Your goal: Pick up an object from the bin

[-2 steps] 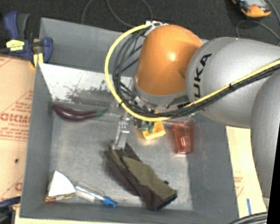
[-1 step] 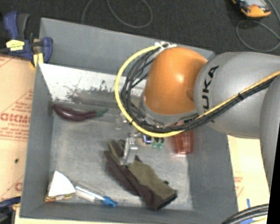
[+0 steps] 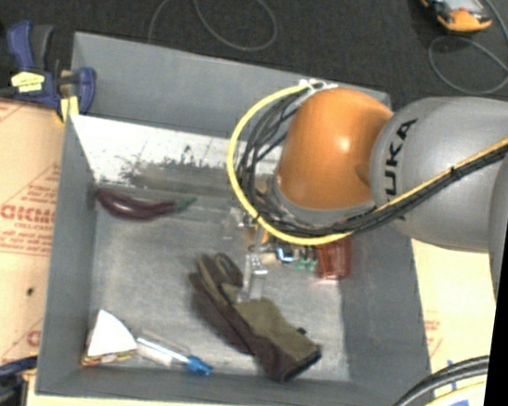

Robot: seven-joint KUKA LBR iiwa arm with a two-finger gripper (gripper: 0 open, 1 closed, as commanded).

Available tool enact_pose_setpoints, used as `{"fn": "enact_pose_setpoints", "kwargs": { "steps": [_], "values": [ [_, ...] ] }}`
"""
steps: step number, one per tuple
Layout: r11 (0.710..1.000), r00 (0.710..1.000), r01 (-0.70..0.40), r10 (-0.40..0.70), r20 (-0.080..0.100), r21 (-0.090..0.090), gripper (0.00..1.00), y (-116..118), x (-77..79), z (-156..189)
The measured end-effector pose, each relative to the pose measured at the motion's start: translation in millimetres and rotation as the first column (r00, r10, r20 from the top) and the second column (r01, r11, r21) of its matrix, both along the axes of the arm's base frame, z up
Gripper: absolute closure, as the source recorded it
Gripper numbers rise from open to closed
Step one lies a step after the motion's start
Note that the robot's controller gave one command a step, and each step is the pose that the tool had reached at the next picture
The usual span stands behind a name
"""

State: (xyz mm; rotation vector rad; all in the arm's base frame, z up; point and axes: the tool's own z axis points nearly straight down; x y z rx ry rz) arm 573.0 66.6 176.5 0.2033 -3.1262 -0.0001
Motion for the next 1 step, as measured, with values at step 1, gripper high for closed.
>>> {"fn": "enact_pose_setpoints", "kwargs": {
  "steps": [1],
  "values": [
    [0.997,0.996,-0.080,0.080,0.029,0.000,0.00,-4.5,-8.7,-5.9]
  ]
}}
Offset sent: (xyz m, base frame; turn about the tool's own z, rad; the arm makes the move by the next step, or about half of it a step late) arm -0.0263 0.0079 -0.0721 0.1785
